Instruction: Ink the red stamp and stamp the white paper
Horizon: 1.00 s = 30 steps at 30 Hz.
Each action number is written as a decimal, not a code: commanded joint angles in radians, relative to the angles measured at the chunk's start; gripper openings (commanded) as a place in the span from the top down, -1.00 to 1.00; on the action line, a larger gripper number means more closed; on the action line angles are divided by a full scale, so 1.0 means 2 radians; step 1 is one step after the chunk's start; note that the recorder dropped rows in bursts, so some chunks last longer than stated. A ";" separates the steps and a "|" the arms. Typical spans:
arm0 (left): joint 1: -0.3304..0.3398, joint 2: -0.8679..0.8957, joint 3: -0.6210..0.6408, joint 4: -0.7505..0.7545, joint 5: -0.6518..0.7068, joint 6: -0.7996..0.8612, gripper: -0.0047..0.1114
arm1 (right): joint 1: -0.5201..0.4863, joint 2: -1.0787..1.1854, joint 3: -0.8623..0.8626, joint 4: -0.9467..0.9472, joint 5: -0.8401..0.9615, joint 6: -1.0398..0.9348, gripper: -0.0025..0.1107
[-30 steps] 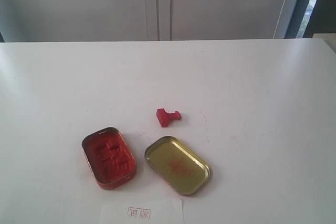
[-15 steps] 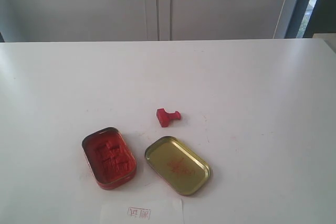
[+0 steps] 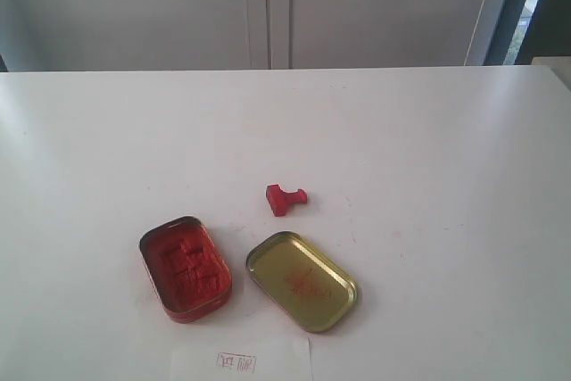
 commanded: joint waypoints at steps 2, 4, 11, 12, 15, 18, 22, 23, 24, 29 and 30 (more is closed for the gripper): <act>-0.002 -0.002 0.000 -0.006 0.001 0.000 0.92 | -0.003 -0.001 0.002 -0.008 -0.004 -0.001 0.96; -0.002 -0.002 0.000 -0.006 0.001 0.000 0.92 | -0.003 -0.008 0.002 -0.009 -0.004 -0.001 0.96; -0.002 -0.002 0.000 -0.006 0.001 0.000 0.92 | -0.003 -0.046 0.047 -0.010 -0.046 -0.001 0.96; -0.002 -0.002 0.000 -0.006 0.001 0.000 0.92 | -0.003 -0.059 0.072 -0.010 -0.056 -0.001 0.96; -0.002 -0.002 0.000 -0.006 0.001 0.000 0.92 | -0.003 -0.082 0.107 -0.011 -0.056 -0.001 0.96; -0.002 -0.002 0.000 -0.006 0.001 0.000 0.92 | -0.003 -0.093 0.142 -0.013 -0.055 -0.001 0.96; -0.002 -0.002 0.000 -0.006 0.001 0.000 0.92 | -0.003 -0.093 0.186 -0.026 -0.055 -0.001 0.96; -0.002 -0.002 0.000 -0.006 0.001 0.000 0.92 | -0.003 -0.093 0.194 -0.026 -0.055 -0.001 0.96; -0.002 -0.002 0.000 -0.006 0.001 0.000 0.92 | -0.003 -0.093 0.200 -0.026 -0.055 -0.001 0.96; -0.002 -0.002 0.000 -0.006 0.001 0.000 0.92 | -0.003 -0.093 0.231 -0.026 -0.065 -0.001 0.96; -0.002 -0.002 0.000 -0.006 0.001 0.000 0.92 | -0.003 -0.093 0.235 -0.026 -0.067 -0.001 0.96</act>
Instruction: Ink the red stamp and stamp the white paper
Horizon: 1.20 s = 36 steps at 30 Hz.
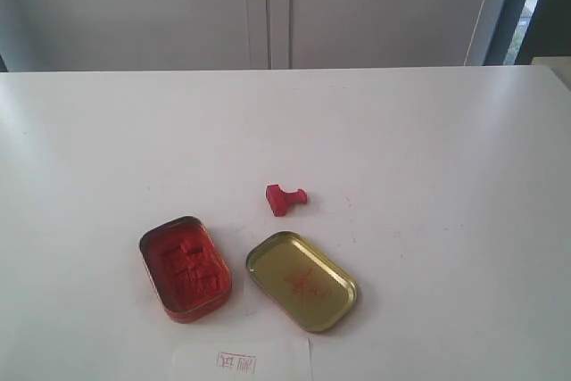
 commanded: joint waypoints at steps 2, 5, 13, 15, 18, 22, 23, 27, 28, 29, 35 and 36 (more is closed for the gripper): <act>-0.002 -0.002 0.000 -0.006 0.001 0.000 0.92 | -0.003 -0.002 0.023 -0.004 -0.018 -0.001 0.96; -0.002 -0.002 0.000 -0.006 0.001 0.000 0.92 | -0.003 -0.002 0.030 -0.004 -0.023 -0.001 0.96; -0.002 -0.002 0.000 -0.006 0.001 0.000 0.92 | 0.002 -0.002 0.034 -0.004 -0.033 -0.001 0.96; -0.002 -0.002 0.000 -0.006 0.001 0.000 0.92 | 0.007 -0.002 0.034 -0.004 -0.033 -0.001 0.96; -0.002 -0.002 0.000 -0.006 0.001 0.000 0.92 | 0.015 -0.002 0.034 -0.004 -0.033 -0.001 0.96; -0.002 -0.002 0.000 -0.006 0.001 0.000 0.92 | 0.015 -0.002 0.034 -0.004 -0.033 -0.001 0.96; -0.002 -0.002 0.000 -0.006 0.001 0.000 0.92 | 0.015 -0.002 0.034 -0.004 -0.033 -0.001 0.96; -0.002 -0.002 0.000 -0.006 0.001 0.000 0.92 | 0.015 -0.002 0.034 -0.004 -0.033 -0.001 0.96; -0.002 -0.002 0.000 -0.006 0.001 0.000 0.92 | 0.015 -0.002 0.034 -0.004 -0.033 -0.001 0.96; -0.002 -0.002 0.000 -0.006 0.001 0.000 0.92 | 0.015 -0.002 0.034 -0.004 -0.033 -0.001 0.96; -0.002 -0.002 0.000 -0.006 0.001 0.000 0.92 | 0.015 -0.002 0.034 -0.004 -0.033 -0.001 0.96; -0.002 -0.002 0.000 -0.006 0.001 0.000 0.92 | 0.015 -0.002 0.034 -0.004 -0.033 -0.001 0.96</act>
